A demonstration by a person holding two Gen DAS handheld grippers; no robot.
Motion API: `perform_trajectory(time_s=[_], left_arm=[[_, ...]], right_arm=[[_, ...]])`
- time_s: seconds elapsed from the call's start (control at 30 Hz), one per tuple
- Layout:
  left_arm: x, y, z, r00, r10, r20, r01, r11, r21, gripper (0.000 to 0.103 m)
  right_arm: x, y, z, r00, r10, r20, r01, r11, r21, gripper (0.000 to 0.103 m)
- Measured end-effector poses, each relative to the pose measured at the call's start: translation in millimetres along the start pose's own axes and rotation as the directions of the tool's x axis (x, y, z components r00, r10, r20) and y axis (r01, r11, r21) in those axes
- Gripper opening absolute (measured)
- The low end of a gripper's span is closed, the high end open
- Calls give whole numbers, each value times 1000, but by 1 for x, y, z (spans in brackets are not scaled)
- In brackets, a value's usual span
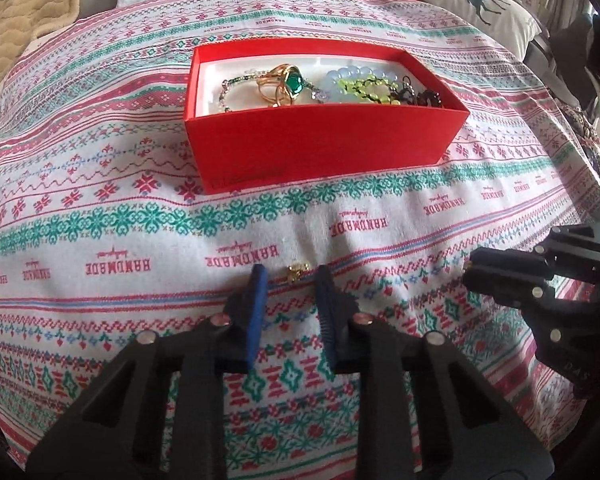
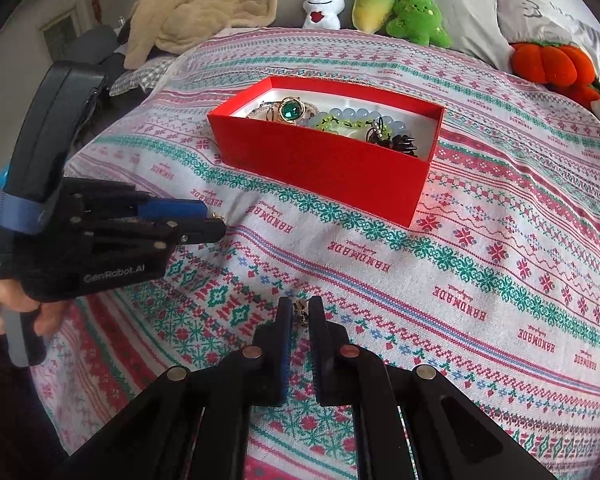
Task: Organize jewelry
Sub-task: 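Grasp a gold stud with the left tool while the right tool grasps another gold piece, then carry both gold pieces over the red box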
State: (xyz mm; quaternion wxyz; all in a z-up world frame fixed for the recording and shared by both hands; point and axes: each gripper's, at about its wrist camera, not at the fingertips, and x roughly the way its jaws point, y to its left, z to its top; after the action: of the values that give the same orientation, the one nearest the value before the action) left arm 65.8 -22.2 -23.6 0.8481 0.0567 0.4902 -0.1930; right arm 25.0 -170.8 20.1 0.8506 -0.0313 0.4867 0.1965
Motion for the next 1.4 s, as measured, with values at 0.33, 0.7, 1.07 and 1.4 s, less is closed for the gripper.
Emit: perform_trajectory(time_s=[0.33,0.7,1.07,1.4], left_arm=[[-1,-7,3,1000,18,-11,-17,1000,18,13],[-17,3,9,1000,0,-1,0,999,-34,13],[-36,8,31,999,-8,52,11,997,-72,13],[-39,6,63,995,4,104,6,995,-95,13]], right_arm=[[-3,-3,4,1000,-2,0,2,1000,21,8],[-20,-8,27,999,20,33,-22,998,65,8],[-29,-14,56,997,16,74,-23,994,106,8],[-31,-21,80,994,3,106,-19,990,143,8]])
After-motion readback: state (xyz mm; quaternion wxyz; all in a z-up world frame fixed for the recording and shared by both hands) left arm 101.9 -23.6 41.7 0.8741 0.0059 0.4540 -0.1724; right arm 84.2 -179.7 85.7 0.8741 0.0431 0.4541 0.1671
